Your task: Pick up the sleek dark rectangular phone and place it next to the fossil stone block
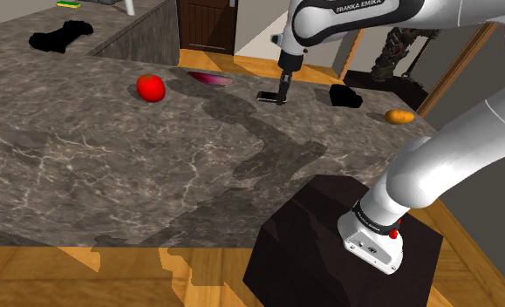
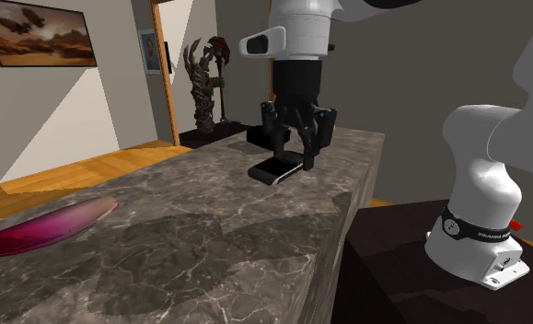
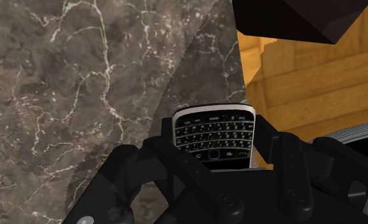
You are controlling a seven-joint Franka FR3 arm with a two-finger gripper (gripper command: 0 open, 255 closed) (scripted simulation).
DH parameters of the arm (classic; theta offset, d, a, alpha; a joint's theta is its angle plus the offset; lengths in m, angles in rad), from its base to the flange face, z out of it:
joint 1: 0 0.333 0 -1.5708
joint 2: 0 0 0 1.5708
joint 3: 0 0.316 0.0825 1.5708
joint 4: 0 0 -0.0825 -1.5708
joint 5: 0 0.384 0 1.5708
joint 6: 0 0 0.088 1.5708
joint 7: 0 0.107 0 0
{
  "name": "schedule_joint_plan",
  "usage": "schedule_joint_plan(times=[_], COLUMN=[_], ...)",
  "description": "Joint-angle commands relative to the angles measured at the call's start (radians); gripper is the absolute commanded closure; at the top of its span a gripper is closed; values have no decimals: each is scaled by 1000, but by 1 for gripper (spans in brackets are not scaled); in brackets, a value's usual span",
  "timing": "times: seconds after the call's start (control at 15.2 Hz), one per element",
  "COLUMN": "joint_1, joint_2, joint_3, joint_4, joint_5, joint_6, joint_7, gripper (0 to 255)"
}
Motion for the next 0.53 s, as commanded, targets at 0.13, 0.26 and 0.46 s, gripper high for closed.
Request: schedule_joint_plan(times=[0.13,0.26,0.46], joint_1=[-37,-59,-93], joint_2=[-56,-84,-120], joint_3=[-52,-83,-132], joint_4=[-44,-68,-95], joint_5=[-23,-38,-64], joint_6=[-12,-16,-23], joint_7=[-76,-120,-186], gripper=[255,255,255])
